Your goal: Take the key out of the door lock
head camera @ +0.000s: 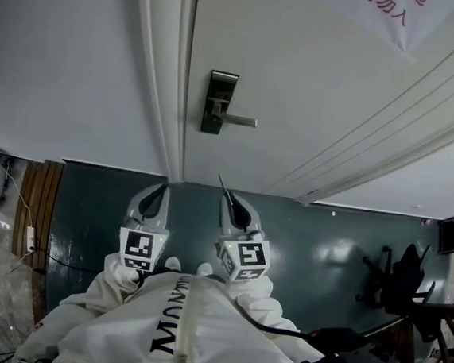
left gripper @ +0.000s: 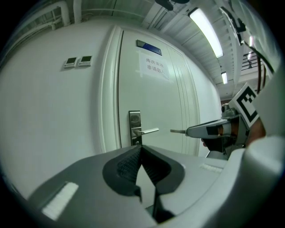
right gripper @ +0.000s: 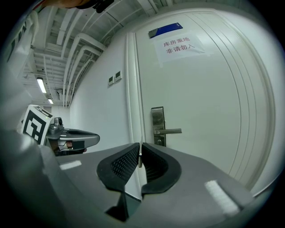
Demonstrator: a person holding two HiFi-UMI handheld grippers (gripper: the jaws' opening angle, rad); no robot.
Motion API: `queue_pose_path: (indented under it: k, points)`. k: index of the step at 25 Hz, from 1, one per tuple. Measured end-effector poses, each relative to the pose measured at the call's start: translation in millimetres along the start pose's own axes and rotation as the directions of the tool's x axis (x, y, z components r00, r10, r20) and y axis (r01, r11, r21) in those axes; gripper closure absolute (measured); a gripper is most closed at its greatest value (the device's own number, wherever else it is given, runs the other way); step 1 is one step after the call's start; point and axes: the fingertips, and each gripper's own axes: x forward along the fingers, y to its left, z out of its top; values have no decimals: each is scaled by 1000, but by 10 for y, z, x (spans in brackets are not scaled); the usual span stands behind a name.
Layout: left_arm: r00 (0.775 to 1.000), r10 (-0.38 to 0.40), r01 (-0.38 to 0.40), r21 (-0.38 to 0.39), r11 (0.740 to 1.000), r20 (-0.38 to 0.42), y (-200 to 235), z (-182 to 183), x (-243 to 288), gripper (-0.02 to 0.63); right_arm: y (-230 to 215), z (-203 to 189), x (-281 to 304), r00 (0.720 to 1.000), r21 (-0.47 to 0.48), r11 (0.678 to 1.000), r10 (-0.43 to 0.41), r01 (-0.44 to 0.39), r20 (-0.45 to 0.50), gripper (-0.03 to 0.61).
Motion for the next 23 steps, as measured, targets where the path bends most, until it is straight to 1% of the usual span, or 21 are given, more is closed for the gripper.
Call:
queue_pose_path:
  k: [8,14,23]
  points:
    - [1000,-4,4,26,1000,1,-251,96,94,614,-165,12,-105,1000,27,1000,14,-14,22,555]
    - [1000,8,-8,32,999,6,-283,162,129,614,-203,59,-135,999,30,999,20,-21,33,555]
    - [1000,11,-11,28,1000,6,-358,161,166,614,-253,49,-157,999,35,999,26,-27,37,555]
